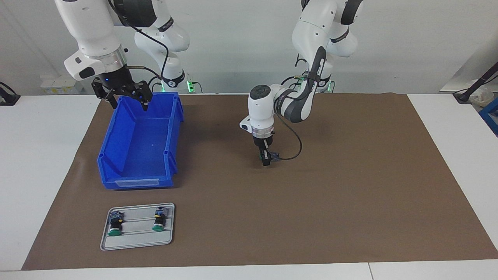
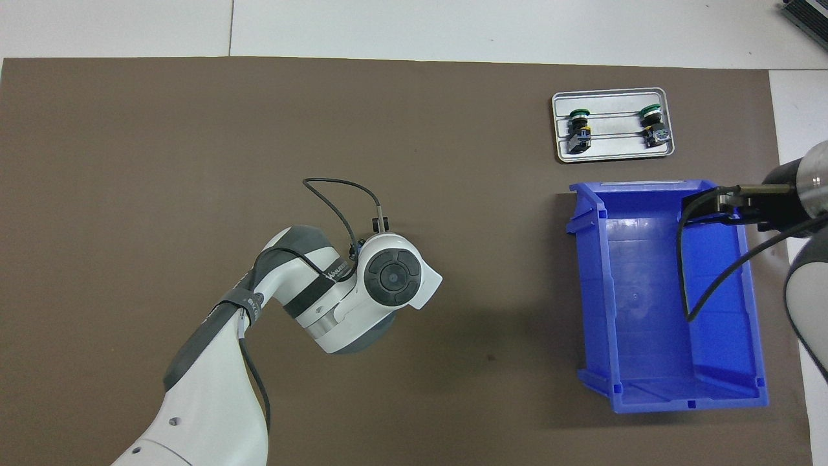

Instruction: Place and press button with both arms

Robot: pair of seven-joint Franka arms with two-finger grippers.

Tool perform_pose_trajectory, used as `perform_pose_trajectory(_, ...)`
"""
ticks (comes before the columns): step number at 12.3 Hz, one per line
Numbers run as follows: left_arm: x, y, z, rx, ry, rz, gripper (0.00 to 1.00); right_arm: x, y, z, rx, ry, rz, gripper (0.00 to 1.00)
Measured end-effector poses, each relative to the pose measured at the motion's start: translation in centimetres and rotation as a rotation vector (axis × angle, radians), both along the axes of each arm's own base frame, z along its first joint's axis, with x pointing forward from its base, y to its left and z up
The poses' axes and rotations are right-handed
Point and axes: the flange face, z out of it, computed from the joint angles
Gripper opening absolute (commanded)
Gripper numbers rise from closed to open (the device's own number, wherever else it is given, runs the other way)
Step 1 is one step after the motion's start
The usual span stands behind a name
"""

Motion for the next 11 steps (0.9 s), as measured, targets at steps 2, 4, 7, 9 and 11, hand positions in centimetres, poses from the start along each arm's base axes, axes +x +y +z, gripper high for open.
perform_pose_trajectory(2,0.1,0.1,0.0,-0.002,-0.001,0.007,0.0,0.0,0.0,0.0,0.0,0.0,0.0,1.0)
perform_pose_trajectory(4,0.4,0.4,0.0,-0.006,-0.005,0.021,0.0,0.0,0.0,0.0,0.0,0.0,0.0,1.0)
perform_pose_trajectory(7,1.4,1.3,0.4,-0.023,-0.009,0.066,0.0,0.0,0.0,0.0,0.0,0.0,0.0,1.0)
perform_pose_trajectory(9,2.1,1.9,0.5,-0.048,0.003,0.111,0.0,0.0,0.0,0.0,0.0,0.0,0.0,1.0)
perform_pose_trajectory(11,2.7,2.4,0.8,-0.087,0.011,0.151,0.01,0.0,0.0,0.0,0.0,0.0,0.0,1.0)
